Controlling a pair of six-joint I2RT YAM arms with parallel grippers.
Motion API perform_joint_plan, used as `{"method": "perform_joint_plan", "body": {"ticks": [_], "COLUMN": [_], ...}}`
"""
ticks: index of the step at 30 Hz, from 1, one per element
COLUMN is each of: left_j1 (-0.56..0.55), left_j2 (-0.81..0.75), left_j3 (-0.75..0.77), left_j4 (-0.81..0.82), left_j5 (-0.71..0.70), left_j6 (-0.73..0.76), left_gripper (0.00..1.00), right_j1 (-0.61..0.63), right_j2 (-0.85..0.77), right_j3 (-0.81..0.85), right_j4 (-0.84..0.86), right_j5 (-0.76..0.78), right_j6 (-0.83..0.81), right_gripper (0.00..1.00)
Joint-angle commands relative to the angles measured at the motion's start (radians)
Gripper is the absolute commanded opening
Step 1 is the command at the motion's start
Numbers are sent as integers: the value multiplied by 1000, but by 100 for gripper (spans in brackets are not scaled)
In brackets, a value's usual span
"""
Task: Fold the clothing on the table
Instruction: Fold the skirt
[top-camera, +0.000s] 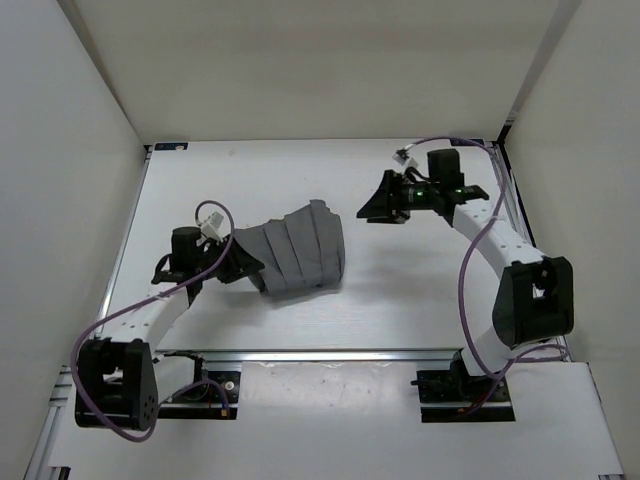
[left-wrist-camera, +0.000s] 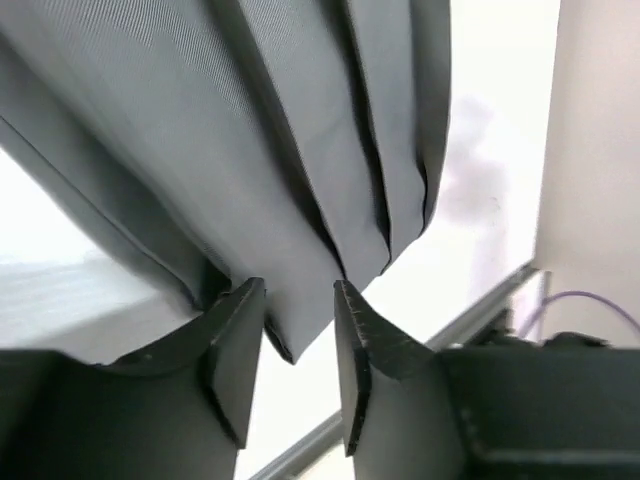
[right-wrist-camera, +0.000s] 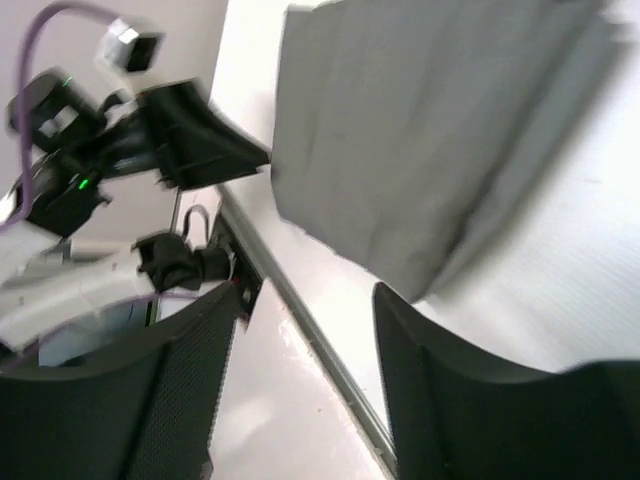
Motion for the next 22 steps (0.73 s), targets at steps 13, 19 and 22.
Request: {"method": "perform_joint_plan", "body": {"ticks": [13,19,22], "left_j1": [-4,19,27], "left_j2": [-194,-238,-248], "left_j3": [97,74,69], "left_j4": [-397,-426,-426], "left_j5": [-115,-135,-139], "left_j6": [259,267,274], "left_gripper": [99,99,99], "right_j1": [-222,-207,-188], "right_j2": [-119,-80,-50], "right_j3": [-102,-98,-78], "right_j4": [-88,-94,-137], "right_j5": [91,108,140], "right_j6": [-51,-48,-75], "right_gripper": [71,72,70]}}
